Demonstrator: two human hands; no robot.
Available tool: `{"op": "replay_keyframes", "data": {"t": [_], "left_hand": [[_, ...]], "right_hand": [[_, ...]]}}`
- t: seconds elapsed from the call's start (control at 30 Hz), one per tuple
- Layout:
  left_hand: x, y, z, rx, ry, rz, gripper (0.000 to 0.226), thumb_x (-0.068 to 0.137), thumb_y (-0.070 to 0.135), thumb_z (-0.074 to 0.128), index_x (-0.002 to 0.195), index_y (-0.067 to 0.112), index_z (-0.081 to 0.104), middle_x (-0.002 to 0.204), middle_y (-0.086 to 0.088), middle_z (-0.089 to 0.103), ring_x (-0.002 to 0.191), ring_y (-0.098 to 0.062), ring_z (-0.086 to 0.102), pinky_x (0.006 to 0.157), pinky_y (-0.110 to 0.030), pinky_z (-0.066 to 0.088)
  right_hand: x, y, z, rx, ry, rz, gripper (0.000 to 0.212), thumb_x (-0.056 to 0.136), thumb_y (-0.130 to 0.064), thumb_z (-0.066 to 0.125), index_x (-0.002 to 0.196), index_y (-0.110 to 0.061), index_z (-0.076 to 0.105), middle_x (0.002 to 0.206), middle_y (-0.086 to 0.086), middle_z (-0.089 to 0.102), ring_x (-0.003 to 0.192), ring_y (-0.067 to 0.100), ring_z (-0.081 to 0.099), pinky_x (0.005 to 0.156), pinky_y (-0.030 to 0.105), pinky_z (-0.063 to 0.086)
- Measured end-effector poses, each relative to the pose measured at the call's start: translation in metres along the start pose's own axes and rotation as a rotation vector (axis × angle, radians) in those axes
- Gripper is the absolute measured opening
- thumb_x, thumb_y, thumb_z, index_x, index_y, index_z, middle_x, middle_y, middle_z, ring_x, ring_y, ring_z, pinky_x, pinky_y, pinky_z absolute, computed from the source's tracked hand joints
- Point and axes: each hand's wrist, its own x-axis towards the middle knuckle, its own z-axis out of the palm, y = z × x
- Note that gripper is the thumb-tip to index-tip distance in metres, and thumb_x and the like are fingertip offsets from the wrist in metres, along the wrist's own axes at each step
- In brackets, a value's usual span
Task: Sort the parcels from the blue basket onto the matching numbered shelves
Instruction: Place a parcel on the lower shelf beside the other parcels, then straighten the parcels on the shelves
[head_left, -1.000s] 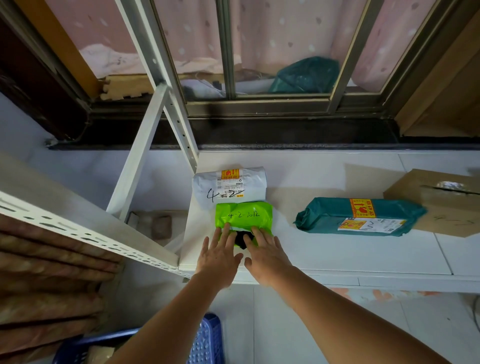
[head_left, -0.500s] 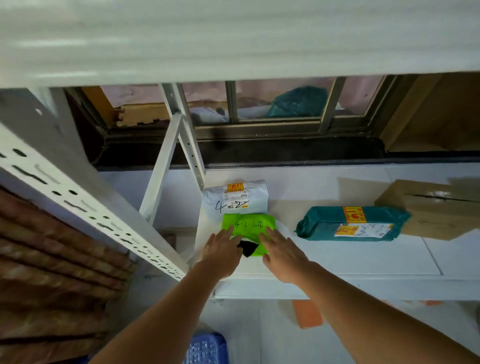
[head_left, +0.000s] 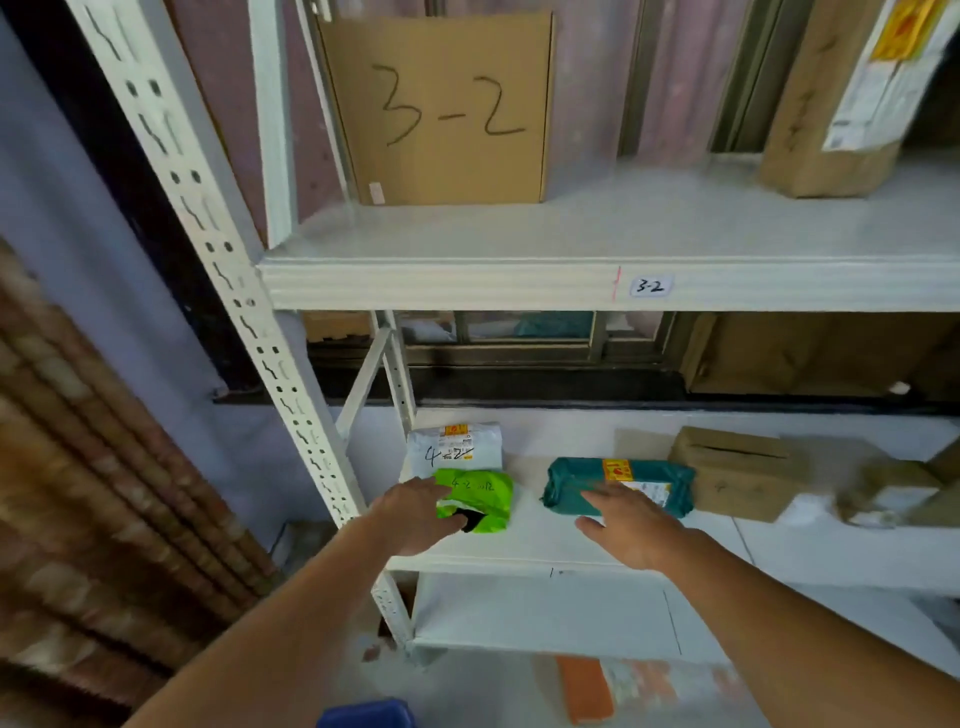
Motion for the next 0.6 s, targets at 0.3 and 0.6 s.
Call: {"op": "replay_keyframes", "data": {"t": [0.3,0.6], "left_hand": [[-0.142,0.079,0.016,-0.028,0.060,-0.118,0.082,0.094,0.072,0.044,0.159,0.024,0.028,0.163,-0.001,0.035,0.146,-0.025,0.038,0.118,-0.038,0.032],[-0.225,0.138,0.040,-0.017,0.138,-0.084,0.080,0.093,0.075,0.040,0.158,0.030,0.031,0.163,0.004,0.034,0.147,-0.022,0.036,0.119,-0.037,0.029]], "right_hand": [[-0.140,0.064,-0.005,0.008,0.078,-0.003,0.068,0.099,-0.063,0.036,0.155,-0.025,0.033,0.160,0.002,0.035,0.143,0.023,0.036,0.117,0.039,0.034],[-0.231,0.099,0.002,0.051,0.050,0.066,0.076,0.092,-0.073,0.038,0.155,-0.031,0.033,0.162,0.001,0.032,0.144,0.025,0.036,0.116,0.046,0.035]]}}
